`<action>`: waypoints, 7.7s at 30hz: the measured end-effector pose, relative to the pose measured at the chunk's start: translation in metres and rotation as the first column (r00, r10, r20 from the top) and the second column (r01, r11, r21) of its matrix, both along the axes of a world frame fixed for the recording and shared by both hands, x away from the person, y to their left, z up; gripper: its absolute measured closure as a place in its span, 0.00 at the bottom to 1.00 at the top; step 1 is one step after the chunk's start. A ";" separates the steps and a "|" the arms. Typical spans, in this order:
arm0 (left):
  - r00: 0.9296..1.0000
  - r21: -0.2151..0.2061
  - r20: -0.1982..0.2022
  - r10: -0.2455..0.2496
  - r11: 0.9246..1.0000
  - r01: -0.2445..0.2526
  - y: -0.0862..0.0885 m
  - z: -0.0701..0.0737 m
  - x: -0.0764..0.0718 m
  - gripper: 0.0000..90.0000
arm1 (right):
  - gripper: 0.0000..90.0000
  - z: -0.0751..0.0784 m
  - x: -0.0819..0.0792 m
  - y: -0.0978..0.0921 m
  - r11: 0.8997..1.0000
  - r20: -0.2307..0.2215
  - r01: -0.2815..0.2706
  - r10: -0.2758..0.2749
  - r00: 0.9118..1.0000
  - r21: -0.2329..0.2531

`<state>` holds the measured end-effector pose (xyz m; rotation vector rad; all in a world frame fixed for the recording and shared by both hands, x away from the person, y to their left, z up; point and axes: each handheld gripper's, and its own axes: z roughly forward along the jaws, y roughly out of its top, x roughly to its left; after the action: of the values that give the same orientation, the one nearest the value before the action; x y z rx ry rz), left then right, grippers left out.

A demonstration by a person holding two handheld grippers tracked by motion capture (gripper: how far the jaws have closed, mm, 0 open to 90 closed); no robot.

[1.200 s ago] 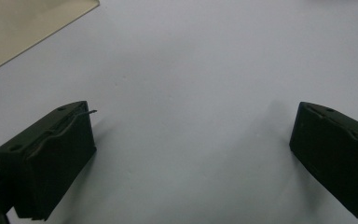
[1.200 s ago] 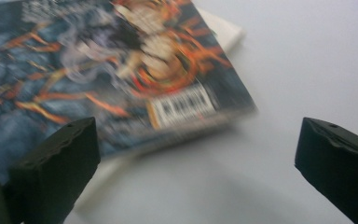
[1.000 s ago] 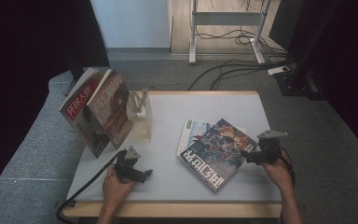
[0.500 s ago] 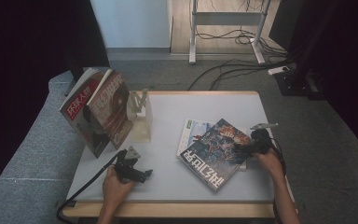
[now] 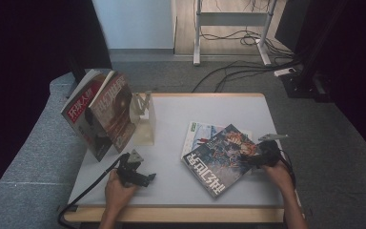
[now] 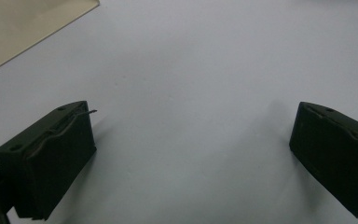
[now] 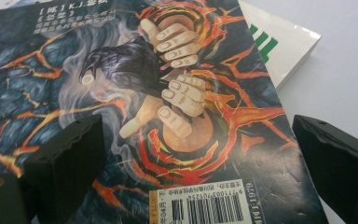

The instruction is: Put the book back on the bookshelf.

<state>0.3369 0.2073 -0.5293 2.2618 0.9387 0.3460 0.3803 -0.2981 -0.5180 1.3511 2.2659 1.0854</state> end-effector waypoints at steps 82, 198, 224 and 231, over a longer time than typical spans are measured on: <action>1.000 0.012 0.020 0.000 1.000 0.000 -0.119 0.022 0.082 0.00 | 0.01 0.001 -0.020 0.008 0.999 0.016 0.012 -0.012 1.000 -0.038; 0.999 -0.056 0.021 -0.025 0.998 0.027 -0.107 0.016 0.047 0.04 | 0.05 0.014 -0.053 0.019 0.992 0.014 -0.076 0.078 0.997 -0.099; 1.000 -0.119 -0.003 0.025 0.993 -0.025 -0.101 0.012 0.070 0.06 | 0.00 0.010 0.059 0.028 0.992 0.021 -0.060 0.063 0.998 -0.110; 0.999 -0.058 0.037 0.028 0.998 -0.025 -0.108 0.017 0.074 0.08 | 0.00 0.012 0.063 0.025 0.988 0.008 -0.083 0.085 0.996 -0.134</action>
<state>0.4106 0.0998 -0.5124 2.1853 0.9481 0.3675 0.4432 -0.2731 -0.5061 1.2019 2.3586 0.9470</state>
